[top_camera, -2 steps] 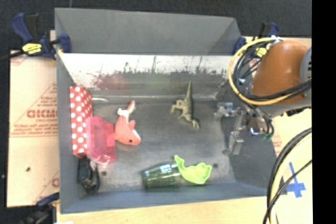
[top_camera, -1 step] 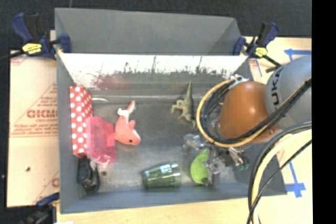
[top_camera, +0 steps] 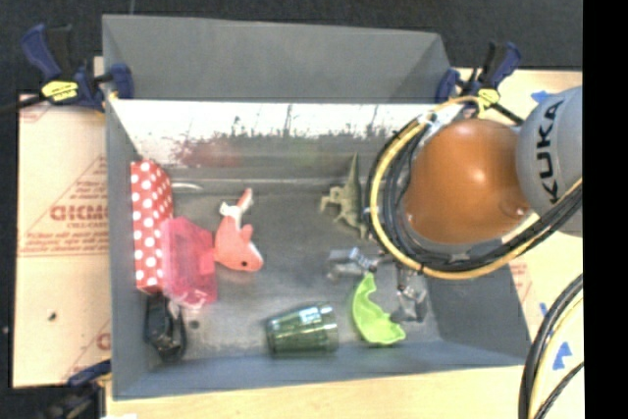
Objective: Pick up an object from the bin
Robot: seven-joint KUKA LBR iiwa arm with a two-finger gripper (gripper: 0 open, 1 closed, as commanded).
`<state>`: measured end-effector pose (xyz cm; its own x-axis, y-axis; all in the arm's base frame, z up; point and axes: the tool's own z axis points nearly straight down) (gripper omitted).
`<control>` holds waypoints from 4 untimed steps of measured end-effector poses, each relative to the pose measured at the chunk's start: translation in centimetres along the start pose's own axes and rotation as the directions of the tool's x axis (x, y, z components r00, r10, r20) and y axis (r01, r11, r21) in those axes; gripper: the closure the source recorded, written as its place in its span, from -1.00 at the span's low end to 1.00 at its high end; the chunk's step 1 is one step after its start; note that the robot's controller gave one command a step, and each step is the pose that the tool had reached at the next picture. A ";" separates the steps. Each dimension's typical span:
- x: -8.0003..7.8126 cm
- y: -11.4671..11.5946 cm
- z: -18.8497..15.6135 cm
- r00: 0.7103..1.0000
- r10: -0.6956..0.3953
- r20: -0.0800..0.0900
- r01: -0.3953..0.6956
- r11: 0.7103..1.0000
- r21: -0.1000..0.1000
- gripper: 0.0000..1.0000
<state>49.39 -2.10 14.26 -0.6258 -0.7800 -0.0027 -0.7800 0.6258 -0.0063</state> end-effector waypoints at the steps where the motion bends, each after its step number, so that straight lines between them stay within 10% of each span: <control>1: 2.5 -1.7 6.4 0.850 0.527 -0.005 -0.527 0.850 -0.003 -1.00; 2: 4.3 -2.2 7.0 0.986 -0.164 0.002 0.164 0.986 0.004 -1.00; 3: 2.0 -0.1 7.1 0.948 0.319 0.001 -0.319 0.948 0.000 1.00; 4: 1.4 0.3 7.1 0.927 0.375 0.002 -0.375 0.927 0.001 1.00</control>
Offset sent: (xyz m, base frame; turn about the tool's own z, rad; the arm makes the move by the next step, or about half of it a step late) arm -0.0148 -0.0580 -0.0726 -0.4985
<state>48.27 -3.01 7.18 -0.8725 -0.4886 -0.0065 -0.4886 0.8725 -0.0055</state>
